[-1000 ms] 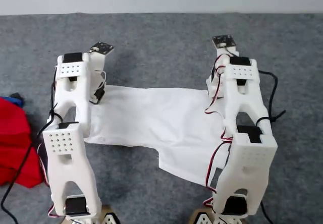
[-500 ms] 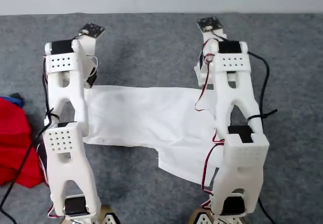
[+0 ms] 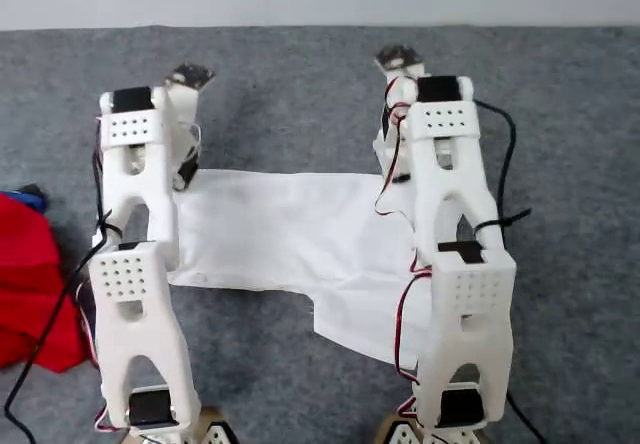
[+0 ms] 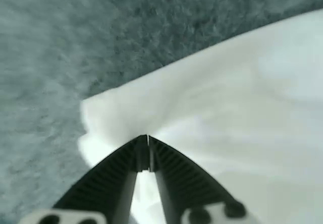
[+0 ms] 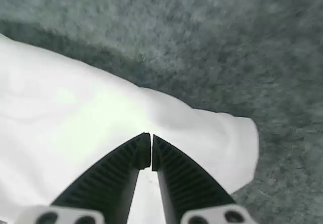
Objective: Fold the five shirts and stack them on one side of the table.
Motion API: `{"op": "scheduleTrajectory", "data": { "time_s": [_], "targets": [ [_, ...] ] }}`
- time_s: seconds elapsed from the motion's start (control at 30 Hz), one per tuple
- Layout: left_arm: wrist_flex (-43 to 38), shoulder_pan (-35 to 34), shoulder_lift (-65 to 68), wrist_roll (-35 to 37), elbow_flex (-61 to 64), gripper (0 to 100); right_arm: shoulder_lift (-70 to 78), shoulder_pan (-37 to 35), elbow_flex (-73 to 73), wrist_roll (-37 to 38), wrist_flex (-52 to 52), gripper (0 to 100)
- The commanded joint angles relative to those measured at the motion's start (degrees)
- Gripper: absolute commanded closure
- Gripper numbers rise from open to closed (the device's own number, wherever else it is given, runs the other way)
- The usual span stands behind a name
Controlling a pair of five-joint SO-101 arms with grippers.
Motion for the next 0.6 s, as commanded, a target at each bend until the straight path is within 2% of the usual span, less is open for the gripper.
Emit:
{"op": "scheduleTrajectory", "data": {
  "time_s": [0.0, 0.17, 0.37, 0.57],
  "targets": [
    [-1.7, -1.7, 0.9, -0.1, -1.5, 99, 2.2, 1.2, -2.4, -0.4, -2.6, 98.8],
    [-1.2, -3.9, 1.8, -0.1, -6.3, 99, 3.2, 3.4, -2.4, -0.4, -4.7, 98.8],
    [2.0, -4.0, 0.6, -1.2, -14.3, 99, -4.2, 1.7, -2.4, -0.4, 0.3, 98.8],
    [2.0, -2.9, -9.2, -1.3, -8.1, 99, -11.9, -1.0, -2.4, -0.4, 10.6, 98.8]
  ]
}}
